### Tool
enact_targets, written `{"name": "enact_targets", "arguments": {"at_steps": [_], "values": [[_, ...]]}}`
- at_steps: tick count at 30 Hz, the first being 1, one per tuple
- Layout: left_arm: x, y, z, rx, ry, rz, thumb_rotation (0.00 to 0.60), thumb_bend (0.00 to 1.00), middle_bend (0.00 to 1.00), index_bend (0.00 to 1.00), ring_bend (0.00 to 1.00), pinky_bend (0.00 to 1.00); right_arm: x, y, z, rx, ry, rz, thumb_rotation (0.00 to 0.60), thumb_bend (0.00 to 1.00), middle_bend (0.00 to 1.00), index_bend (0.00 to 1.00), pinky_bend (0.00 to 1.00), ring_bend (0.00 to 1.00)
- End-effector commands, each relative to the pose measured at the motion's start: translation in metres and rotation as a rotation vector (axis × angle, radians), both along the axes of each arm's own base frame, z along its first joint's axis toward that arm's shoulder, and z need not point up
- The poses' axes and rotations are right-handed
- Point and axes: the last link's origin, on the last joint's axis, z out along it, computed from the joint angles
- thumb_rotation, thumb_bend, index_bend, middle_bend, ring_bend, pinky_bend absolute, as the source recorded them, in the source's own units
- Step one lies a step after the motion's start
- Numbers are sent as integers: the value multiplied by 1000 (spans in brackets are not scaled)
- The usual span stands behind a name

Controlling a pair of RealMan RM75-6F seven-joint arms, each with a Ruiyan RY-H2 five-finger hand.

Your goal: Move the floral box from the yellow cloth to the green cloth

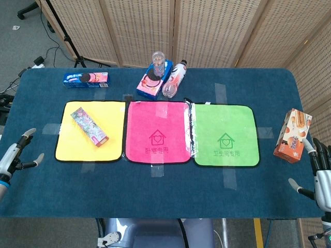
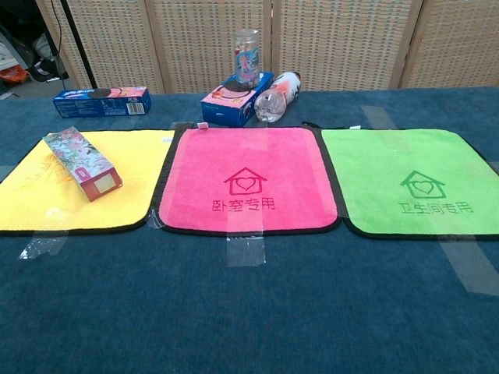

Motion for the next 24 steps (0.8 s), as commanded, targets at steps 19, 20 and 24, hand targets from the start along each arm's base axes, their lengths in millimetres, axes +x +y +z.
{"name": "enact_targets", "arguments": {"at_steps": [19,20,24], "values": [[36,92,-66,-30,-313,118,600,483,0,0,0,0,-4,-4,4,-8,-21,-19,600,0,0,0,0,0],[36,93,-68,-29,-314,119,600,483,0,0,0,0,-4,-4,5,-8,-23,-21,600,0,0,0,0,0],[45,100,-78,-5,-317,100,600,479,0,0,0,0,-5,-5,6,-8,-32,-23,600,0,0,0,0,0]]}}
